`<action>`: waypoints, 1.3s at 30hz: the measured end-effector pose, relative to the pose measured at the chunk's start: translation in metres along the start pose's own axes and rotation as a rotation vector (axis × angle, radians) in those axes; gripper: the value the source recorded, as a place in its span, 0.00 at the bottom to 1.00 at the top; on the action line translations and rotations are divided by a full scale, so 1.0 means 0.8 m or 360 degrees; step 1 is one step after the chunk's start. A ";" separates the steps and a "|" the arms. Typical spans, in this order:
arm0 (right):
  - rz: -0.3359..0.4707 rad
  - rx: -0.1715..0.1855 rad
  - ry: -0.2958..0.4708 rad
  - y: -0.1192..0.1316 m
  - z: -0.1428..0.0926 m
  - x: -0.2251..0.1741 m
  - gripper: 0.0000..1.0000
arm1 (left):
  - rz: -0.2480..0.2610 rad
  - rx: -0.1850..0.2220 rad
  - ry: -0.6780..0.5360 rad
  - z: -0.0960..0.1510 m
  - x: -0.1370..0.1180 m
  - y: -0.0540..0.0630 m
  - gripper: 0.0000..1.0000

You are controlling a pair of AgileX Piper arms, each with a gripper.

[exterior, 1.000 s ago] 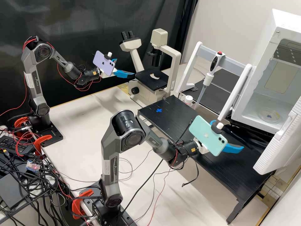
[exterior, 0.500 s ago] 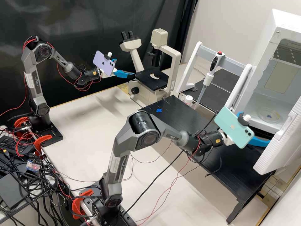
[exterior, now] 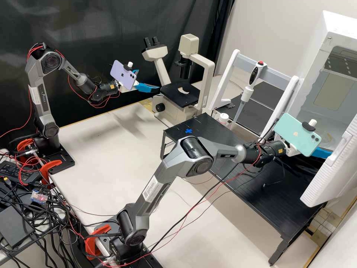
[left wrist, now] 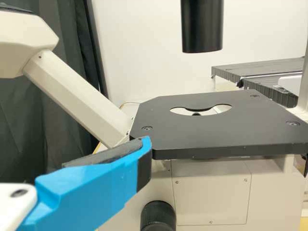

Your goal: Move the petri dish to the microscope

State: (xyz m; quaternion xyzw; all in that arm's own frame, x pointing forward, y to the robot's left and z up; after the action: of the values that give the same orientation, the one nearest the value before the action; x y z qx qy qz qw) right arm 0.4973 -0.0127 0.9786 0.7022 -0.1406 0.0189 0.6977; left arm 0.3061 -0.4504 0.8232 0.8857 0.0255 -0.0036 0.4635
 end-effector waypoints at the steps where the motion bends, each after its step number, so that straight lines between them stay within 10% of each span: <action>1: 0.0009 -0.0005 0.0008 0.003 -0.002 0.005 1.00 | 0.0000 0.0000 0.0000 0.000 0.000 0.000 1.00; 18: -0.0078 -0.0145 0.0007 -0.018 0.002 0.050 1.00 | 0.0000 0.0000 0.0000 0.000 0.000 0.000 1.00; 26: -0.0119 -0.0124 0.0037 -0.031 0.006 0.057 1.00 | 0.0000 0.0000 0.0000 0.000 0.000 0.000 1.00; 27: -0.0130 -0.0120 0.0039 -0.033 0.007 0.058 0.00 | 0.0000 0.0000 0.0000 0.000 0.000 0.000 1.00; 39: -0.0217 -0.0071 0.0082 -0.032 0.011 0.061 0.00 | 0.0000 0.0000 0.0000 0.000 0.000 0.000 1.00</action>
State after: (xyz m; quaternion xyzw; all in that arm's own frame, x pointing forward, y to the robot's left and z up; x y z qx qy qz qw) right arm 0.5481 -0.0298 0.9645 0.6936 -0.0749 -0.0136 0.7163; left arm 0.3061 -0.4504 0.8232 0.8857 0.0255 -0.0036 0.4635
